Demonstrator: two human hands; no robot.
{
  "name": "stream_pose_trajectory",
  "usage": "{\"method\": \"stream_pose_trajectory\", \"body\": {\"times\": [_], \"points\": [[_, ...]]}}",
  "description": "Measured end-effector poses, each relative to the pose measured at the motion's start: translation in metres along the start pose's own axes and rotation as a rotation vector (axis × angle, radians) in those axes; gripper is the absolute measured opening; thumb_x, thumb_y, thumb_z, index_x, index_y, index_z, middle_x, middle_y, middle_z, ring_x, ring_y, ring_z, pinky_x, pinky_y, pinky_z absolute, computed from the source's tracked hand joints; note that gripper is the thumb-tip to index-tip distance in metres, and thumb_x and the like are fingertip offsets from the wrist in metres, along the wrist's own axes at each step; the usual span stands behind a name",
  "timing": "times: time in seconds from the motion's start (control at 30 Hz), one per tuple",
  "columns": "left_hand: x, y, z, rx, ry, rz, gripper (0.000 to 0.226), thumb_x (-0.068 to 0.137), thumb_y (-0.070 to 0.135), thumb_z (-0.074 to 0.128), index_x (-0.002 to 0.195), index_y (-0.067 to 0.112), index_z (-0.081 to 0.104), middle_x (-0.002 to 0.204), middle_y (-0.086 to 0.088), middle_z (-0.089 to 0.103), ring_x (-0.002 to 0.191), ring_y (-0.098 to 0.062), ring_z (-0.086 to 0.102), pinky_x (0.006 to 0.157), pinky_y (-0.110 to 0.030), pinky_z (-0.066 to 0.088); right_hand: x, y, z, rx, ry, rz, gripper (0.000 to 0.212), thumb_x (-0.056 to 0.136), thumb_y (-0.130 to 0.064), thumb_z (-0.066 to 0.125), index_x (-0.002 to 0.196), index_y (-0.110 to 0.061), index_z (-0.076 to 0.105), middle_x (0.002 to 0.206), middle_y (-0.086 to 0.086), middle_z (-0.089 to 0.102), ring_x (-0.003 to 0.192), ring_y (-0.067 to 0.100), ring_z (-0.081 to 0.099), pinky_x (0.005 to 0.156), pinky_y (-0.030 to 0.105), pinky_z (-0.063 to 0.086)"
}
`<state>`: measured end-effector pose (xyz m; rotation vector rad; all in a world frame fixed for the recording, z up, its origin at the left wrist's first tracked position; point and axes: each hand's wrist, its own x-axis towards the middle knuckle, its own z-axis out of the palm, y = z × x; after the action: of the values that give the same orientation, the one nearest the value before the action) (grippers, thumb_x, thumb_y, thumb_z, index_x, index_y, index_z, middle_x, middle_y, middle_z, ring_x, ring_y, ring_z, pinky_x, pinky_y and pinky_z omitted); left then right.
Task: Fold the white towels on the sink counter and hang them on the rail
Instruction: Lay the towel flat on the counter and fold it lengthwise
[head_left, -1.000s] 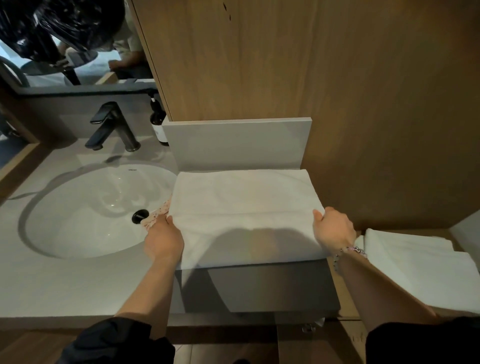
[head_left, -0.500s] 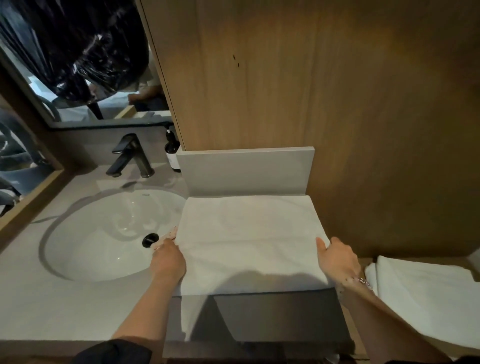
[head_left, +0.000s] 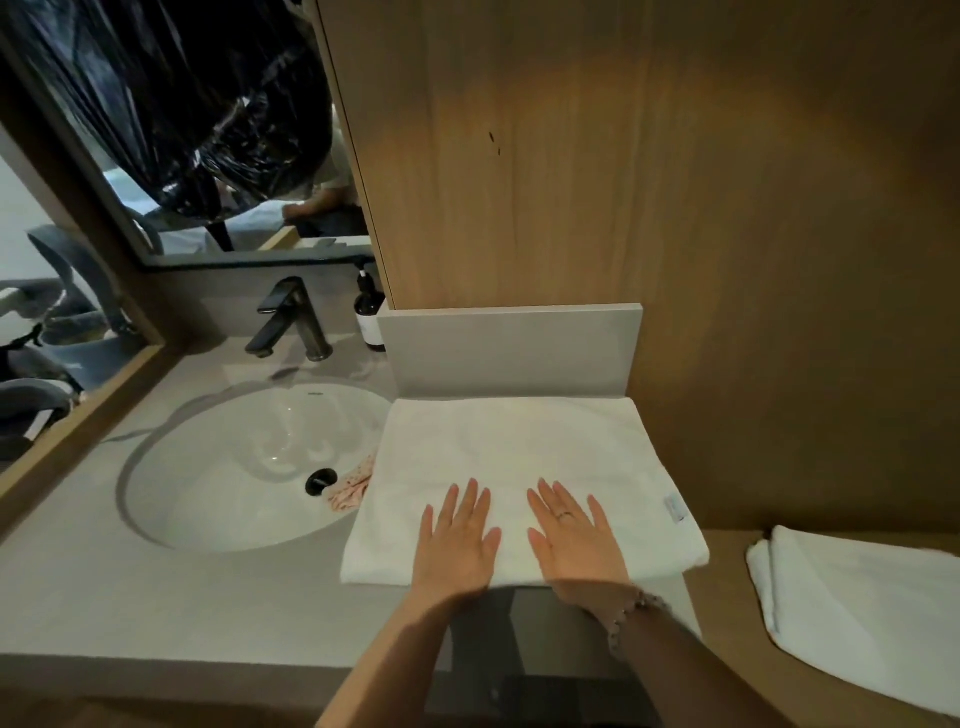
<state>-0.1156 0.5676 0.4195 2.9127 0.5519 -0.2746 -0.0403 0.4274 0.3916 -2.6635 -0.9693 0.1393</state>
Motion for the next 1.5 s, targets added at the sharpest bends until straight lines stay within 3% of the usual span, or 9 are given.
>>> {"method": "stream_pose_trajectory", "body": {"times": [0.07, 0.13, 0.2, 0.47, 0.6, 0.7, 1.03, 1.27, 1.5], "points": [[-0.001, -0.006, -0.005, -0.02, -0.041, -0.022, 0.058, 0.099, 0.049, 0.008, 0.149, 0.026, -0.011, 0.155, 0.005, -0.022, 0.144, -0.017, -0.018, 0.113, -0.039, -0.015, 0.0, 0.001, -0.012, -0.049, -0.066, 0.016, 0.072, 0.094, -0.06, -0.004, 0.135, -0.018, 0.038, 0.146, -0.001, 0.038, 0.126, 0.025, 0.052, 0.115, 0.032, 0.001], [-0.003, -0.015, -0.007, -0.033, -0.048, -0.038, 0.058, 0.1, 0.046, 0.011, 0.149, 0.025, -0.011, 0.156, 0.004, -0.021, 0.144, -0.017, -0.019, 0.114, -0.039, -0.014, 0.002, 0.012, -0.016, -0.103, -0.044, -0.01, 0.113, 0.066, -0.077, -0.03, 0.15, -0.018, 0.016, 0.155, -0.004, 0.01, 0.144, 0.021, 0.022, 0.115, 0.03, -0.013], [-0.005, -0.031, -0.009, -0.053, -0.047, -0.075, 0.058, 0.1, 0.046, 0.011, 0.149, 0.024, -0.011, 0.156, 0.004, -0.021, 0.144, -0.017, -0.019, 0.115, -0.039, -0.012, -0.002, 0.024, -0.026, -0.124, -0.131, 0.039, 0.128, 0.041, -0.079, -0.042, 0.151, -0.027, -0.002, 0.156, -0.008, -0.014, 0.146, 0.015, -0.009, 0.112, 0.031, -0.016], [-0.007, -0.069, -0.012, -0.035, -0.067, -0.149, 0.06, 0.1, 0.047, 0.01, 0.148, 0.02, -0.013, 0.156, 0.0, -0.021, 0.143, -0.019, -0.02, 0.118, -0.034, -0.009, -0.009, 0.054, -0.052, -0.12, -0.147, 0.226, 0.1, 0.065, -0.079, -0.019, 0.15, -0.027, -0.01, 0.156, -0.003, -0.023, 0.143, 0.019, -0.022, 0.116, 0.038, -0.01], [-0.006, -0.069, -0.011, -0.043, -0.065, -0.158, 0.062, 0.099, 0.048, 0.011, 0.148, 0.019, -0.013, 0.155, -0.002, -0.022, 0.143, -0.019, -0.021, 0.118, -0.035, -0.01, -0.008, 0.056, -0.049, -0.203, -0.132, 0.288, 0.112, 0.052, -0.083, -0.03, 0.149, -0.029, -0.014, 0.155, 0.0, -0.025, 0.142, 0.023, -0.025, 0.106, 0.045, -0.025], [-0.004, -0.071, -0.011, -0.079, -0.068, -0.165, 0.066, 0.098, 0.051, 0.014, 0.149, 0.018, -0.012, 0.155, -0.002, -0.022, 0.143, -0.018, -0.021, 0.118, -0.034, -0.009, -0.006, 0.057, -0.052, -0.193, -0.16, 0.322, 0.091, 0.076, -0.08, -0.001, 0.15, -0.028, -0.012, 0.155, 0.001, -0.026, 0.142, 0.022, -0.025, 0.112, 0.046, -0.018], [0.03, -0.133, -0.031, 0.002, -0.145, -0.247, 0.067, 0.099, 0.049, 0.011, 0.15, 0.009, -0.007, 0.158, -0.009, -0.009, 0.146, -0.021, -0.01, 0.118, -0.039, -0.003, 0.04, 0.043, -0.066, -0.122, -0.231, 0.504, 0.078, 0.092, -0.065, 0.012, 0.151, -0.017, -0.006, 0.159, 0.006, -0.012, 0.145, 0.022, -0.015, 0.118, 0.045, -0.005], [0.076, -0.12, -0.042, -0.243, 0.003, -0.25, 0.057, 0.097, 0.042, 0.032, 0.134, -0.002, 0.034, 0.134, -0.021, 0.047, 0.124, -0.038, 0.042, 0.102, -0.044, 0.035, 0.069, 0.043, -0.076, -0.054, 0.008, 0.64, 0.052, 0.095, -0.044, 0.038, 0.135, -0.01, 0.041, 0.139, 0.01, 0.045, 0.129, 0.028, 0.039, 0.102, 0.04, 0.033], [0.107, -0.119, -0.053, -0.476, 0.14, -0.457, 0.054, 0.094, 0.023, 0.048, 0.139, -0.002, 0.033, 0.128, -0.018, 0.056, 0.125, -0.035, 0.045, 0.101, -0.034, 0.032, 0.097, 0.078, -0.095, 0.159, 0.09, 0.803, 0.036, 0.091, -0.021, 0.048, 0.118, 0.003, 0.054, 0.125, 0.021, 0.052, 0.119, 0.035, 0.046, 0.092, 0.034, 0.041]]}}
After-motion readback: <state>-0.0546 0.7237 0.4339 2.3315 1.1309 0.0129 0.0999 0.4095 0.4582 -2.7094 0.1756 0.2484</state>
